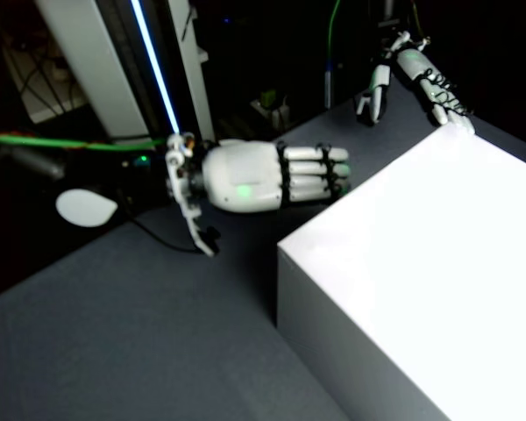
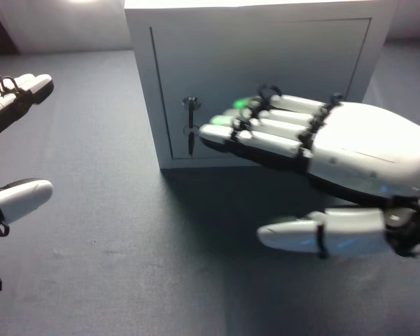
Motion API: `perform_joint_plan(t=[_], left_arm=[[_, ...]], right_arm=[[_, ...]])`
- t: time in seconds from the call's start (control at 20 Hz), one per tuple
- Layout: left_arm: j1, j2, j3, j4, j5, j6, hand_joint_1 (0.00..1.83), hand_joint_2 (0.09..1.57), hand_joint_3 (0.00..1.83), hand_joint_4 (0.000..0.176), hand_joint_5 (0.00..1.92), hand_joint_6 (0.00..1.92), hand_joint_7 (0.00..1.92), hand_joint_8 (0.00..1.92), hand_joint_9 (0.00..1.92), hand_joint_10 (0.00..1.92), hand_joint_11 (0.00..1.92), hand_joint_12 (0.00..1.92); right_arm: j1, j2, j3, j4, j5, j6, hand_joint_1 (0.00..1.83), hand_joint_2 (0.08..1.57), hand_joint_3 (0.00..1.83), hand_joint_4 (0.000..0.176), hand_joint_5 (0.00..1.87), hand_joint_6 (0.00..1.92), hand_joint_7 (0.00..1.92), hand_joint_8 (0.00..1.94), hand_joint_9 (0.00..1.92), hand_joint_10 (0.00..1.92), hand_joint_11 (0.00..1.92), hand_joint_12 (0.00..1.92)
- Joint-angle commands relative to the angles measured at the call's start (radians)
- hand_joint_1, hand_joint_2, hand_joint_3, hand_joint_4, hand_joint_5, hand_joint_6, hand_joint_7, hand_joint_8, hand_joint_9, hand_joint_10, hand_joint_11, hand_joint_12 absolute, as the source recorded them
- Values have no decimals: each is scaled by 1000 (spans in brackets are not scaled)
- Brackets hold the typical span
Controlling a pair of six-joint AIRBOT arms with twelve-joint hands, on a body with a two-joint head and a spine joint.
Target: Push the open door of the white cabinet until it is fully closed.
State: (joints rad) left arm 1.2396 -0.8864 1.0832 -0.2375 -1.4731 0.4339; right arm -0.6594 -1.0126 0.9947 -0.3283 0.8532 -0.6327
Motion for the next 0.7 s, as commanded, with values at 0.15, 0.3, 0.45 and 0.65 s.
perform_joint_plan(t=[0.15,0.3,0.45,0.65], left_arm=[[12,8,-5,-35,-156,-5,399,1279,4,79,0,0,0,0,0,0,0,0],[14,7,-5,-42,-167,-5,403,1272,0,80,0,0,0,0,0,0,0,0],[14,9,-3,-44,-173,-5,418,1263,0,92,0,0,0,0,0,0,0,0],[14,10,-1,-50,-183,-5,344,1247,0,113,0,0,0,0,0,0,0,0]], right_arm=[[-65,87,-46,50,241,19,97,1293,4,0,0,0,0,0,0,0,13,6],[-141,161,-78,118,320,2,10,1291,3,0,0,0,0,0,0,0,0,0],[-213,220,-113,202,375,-58,40,1278,0,0,0,0,0,0,0,0,0,0],[-313,277,-140,322,466,-110,58,1292,3,0,0,0,0,0,0,0,0,0]])
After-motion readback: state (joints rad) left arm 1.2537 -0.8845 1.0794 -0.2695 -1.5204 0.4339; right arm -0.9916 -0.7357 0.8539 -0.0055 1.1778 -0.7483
